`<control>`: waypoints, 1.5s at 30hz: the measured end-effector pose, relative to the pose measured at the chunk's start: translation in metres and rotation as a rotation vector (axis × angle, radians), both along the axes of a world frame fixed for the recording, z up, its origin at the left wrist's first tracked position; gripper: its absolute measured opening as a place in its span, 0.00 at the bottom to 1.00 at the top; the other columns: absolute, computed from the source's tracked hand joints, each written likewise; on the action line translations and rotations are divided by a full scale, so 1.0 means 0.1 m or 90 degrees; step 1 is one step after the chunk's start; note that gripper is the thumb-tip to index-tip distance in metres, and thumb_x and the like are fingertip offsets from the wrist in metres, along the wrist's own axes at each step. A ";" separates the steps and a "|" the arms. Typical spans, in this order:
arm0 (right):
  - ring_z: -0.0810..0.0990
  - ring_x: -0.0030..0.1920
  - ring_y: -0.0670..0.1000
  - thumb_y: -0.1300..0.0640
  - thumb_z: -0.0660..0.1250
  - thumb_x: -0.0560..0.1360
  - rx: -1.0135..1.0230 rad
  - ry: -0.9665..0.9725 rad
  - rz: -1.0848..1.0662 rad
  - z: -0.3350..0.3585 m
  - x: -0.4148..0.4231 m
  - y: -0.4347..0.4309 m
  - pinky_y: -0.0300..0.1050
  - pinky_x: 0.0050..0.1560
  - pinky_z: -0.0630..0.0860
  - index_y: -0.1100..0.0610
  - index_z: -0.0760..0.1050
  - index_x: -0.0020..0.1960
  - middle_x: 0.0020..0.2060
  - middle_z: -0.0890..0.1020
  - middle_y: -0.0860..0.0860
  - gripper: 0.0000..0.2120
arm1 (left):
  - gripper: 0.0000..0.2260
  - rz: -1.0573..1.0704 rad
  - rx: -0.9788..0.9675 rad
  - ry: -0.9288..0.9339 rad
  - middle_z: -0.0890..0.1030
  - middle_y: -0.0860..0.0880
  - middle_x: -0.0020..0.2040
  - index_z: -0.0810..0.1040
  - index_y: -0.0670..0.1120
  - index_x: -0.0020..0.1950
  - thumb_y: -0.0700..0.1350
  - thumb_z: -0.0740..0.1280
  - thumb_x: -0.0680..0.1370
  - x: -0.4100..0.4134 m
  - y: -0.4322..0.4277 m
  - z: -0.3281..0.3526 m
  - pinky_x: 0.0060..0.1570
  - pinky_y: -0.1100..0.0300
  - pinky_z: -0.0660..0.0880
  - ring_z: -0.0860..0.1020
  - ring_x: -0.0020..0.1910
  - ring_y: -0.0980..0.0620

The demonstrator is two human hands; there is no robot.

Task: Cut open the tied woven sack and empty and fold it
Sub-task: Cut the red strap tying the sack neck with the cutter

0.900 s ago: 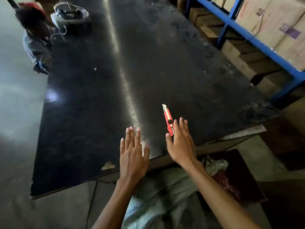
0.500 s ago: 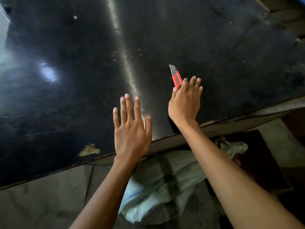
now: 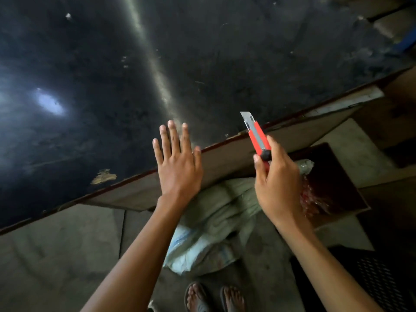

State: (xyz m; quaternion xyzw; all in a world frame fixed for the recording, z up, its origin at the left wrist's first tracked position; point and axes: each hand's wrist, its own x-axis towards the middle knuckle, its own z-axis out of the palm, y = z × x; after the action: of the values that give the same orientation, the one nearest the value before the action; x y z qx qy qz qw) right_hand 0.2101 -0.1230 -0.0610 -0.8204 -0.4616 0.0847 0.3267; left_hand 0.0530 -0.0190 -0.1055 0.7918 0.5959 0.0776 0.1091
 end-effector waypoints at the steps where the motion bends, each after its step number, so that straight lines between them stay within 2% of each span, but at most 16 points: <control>1: 0.79 0.61 0.56 0.58 0.65 0.79 -0.018 0.001 -0.013 -0.02 0.03 -0.21 0.38 0.56 0.70 0.62 0.69 0.71 0.63 0.80 0.58 0.22 | 0.29 -0.013 0.002 -0.007 0.42 0.42 0.85 0.45 0.47 0.84 0.55 0.49 0.85 0.11 -0.12 -0.01 0.81 0.43 0.40 0.39 0.83 0.43; 4: 0.79 0.61 0.57 0.58 0.66 0.79 -0.076 0.000 -0.060 -0.15 0.18 -0.76 0.41 0.57 0.72 0.62 0.70 0.71 0.63 0.80 0.59 0.22 | 0.32 -0.051 0.012 -0.040 0.44 0.40 0.84 0.48 0.44 0.84 0.54 0.54 0.83 0.47 -0.44 -0.05 0.81 0.42 0.40 0.40 0.83 0.42; 8: 0.78 0.62 0.58 0.60 0.67 0.78 -0.135 0.029 -0.125 -0.45 0.45 -1.24 0.45 0.59 0.72 0.62 0.70 0.70 0.62 0.80 0.59 0.21 | 0.30 -0.111 0.031 -0.113 0.49 0.38 0.84 0.61 0.45 0.81 0.48 0.61 0.80 0.91 -0.86 -0.18 0.81 0.46 0.40 0.45 0.84 0.41; 11: 0.78 0.62 0.57 0.61 0.67 0.77 -0.167 0.052 -0.158 -0.70 0.66 -1.44 0.44 0.60 0.71 0.62 0.71 0.69 0.61 0.80 0.58 0.20 | 0.30 -0.155 -0.035 -0.130 0.57 0.40 0.83 0.63 0.43 0.80 0.47 0.62 0.78 1.16 -1.19 -0.45 0.82 0.47 0.44 0.51 0.84 0.43; 14: 0.78 0.62 0.57 0.61 0.67 0.77 -0.184 0.063 -0.184 -1.04 0.86 -1.54 0.44 0.59 0.72 0.61 0.71 0.68 0.61 0.80 0.58 0.20 | 0.30 -0.181 -0.086 -0.125 0.68 0.40 0.79 0.66 0.41 0.79 0.47 0.63 0.77 1.35 -1.42 -0.85 0.81 0.45 0.52 0.61 0.81 0.41; 16: 0.78 0.62 0.57 0.60 0.66 0.77 -0.176 0.068 -0.202 -1.32 0.99 -1.57 0.48 0.61 0.74 0.60 0.70 0.69 0.61 0.80 0.57 0.20 | 0.30 -0.192 -0.109 -0.120 0.71 0.40 0.77 0.67 0.41 0.78 0.47 0.64 0.77 1.49 -1.45 -1.17 0.81 0.45 0.53 0.64 0.79 0.40; 19: 0.78 0.61 0.58 0.59 0.65 0.78 -0.172 0.080 -0.222 -1.84 1.17 -1.54 0.52 0.60 0.76 0.61 0.70 0.69 0.60 0.79 0.59 0.20 | 0.30 -0.195 -0.110 -0.098 0.70 0.40 0.77 0.65 0.41 0.79 0.48 0.64 0.77 1.71 -1.42 -1.72 0.81 0.47 0.52 0.64 0.78 0.40; 23: 0.79 0.58 0.58 0.59 0.65 0.78 -0.124 0.050 -0.214 -2.53 1.38 -1.51 0.47 0.56 0.74 0.60 0.69 0.70 0.59 0.80 0.58 0.21 | 0.32 -0.193 -0.071 -0.106 0.68 0.40 0.78 0.63 0.42 0.80 0.52 0.65 0.78 2.03 -1.31 -2.45 0.81 0.46 0.52 0.62 0.79 0.41; 26: 0.78 0.61 0.56 0.58 0.64 0.78 -0.074 0.016 -0.218 -2.95 1.52 -1.55 0.47 0.58 0.73 0.58 0.68 0.72 0.62 0.79 0.57 0.23 | 0.35 -0.215 -0.011 -0.088 0.71 0.40 0.76 0.64 0.42 0.79 0.58 0.64 0.76 2.29 -1.22 -2.93 0.80 0.44 0.52 0.64 0.78 0.40; 29: 0.77 0.63 0.54 0.57 0.65 0.79 -0.020 -0.016 -0.213 -3.31 1.65 -1.56 0.47 0.60 0.74 0.56 0.66 0.74 0.64 0.77 0.55 0.24 | 0.33 -0.202 0.021 -0.027 0.76 0.39 0.71 0.71 0.42 0.73 0.62 0.62 0.75 2.53 -1.15 -3.24 0.78 0.41 0.54 0.69 0.74 0.39; 31: 0.77 0.63 0.53 0.56 0.65 0.79 0.025 -0.048 -0.203 -3.53 1.71 -1.54 0.47 0.60 0.75 0.56 0.66 0.74 0.65 0.77 0.55 0.24 | 0.28 -0.201 0.056 -0.013 0.81 0.40 0.64 0.76 0.42 0.66 0.62 0.63 0.75 2.61 -1.11 -3.39 0.73 0.42 0.61 0.75 0.66 0.39; 34: 0.78 0.61 0.52 0.57 0.65 0.79 0.083 -0.083 -0.185 -3.81 1.77 -1.49 0.41 0.55 0.73 0.56 0.67 0.73 0.64 0.78 0.55 0.24 | 0.20 -0.214 0.129 -0.038 0.83 0.41 0.59 0.79 0.43 0.59 0.58 0.65 0.77 2.61 -1.07 -3.53 0.62 0.48 0.70 0.79 0.59 0.40; 38: 0.78 0.62 0.53 0.57 0.65 0.78 0.158 -0.112 -0.160 -3.92 1.69 -1.49 0.45 0.56 0.77 0.55 0.66 0.73 0.65 0.77 0.55 0.24 | 0.19 -0.224 0.194 -0.095 0.84 0.41 0.56 0.81 0.43 0.55 0.57 0.67 0.77 2.43 -1.15 -3.47 0.53 0.52 0.75 0.81 0.56 0.39; 42: 0.79 0.61 0.52 0.56 0.66 0.78 0.208 -0.116 -0.110 -3.61 1.44 -1.69 0.46 0.55 0.79 0.53 0.65 0.74 0.66 0.77 0.55 0.25 | 0.20 -0.204 0.195 -0.158 0.84 0.40 0.57 0.81 0.43 0.57 0.59 0.67 0.76 2.07 -1.35 -3.23 0.51 0.52 0.76 0.81 0.57 0.37; 45: 0.79 0.61 0.51 0.56 0.66 0.78 0.231 -0.132 -0.072 -3.22 1.27 -1.83 0.41 0.54 0.76 0.53 0.67 0.73 0.65 0.78 0.54 0.24 | 0.21 -0.150 0.156 -0.206 0.83 0.40 0.57 0.81 0.43 0.56 0.60 0.67 0.76 1.72 -1.44 -2.96 0.50 0.52 0.76 0.81 0.57 0.37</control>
State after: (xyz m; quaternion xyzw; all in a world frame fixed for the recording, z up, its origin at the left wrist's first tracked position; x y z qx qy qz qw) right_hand 0.3375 -0.3063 -0.3827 -0.7771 -0.4533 -0.1030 0.4242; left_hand 0.2253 -0.1632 -0.4010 0.8407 0.4600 0.2619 0.1146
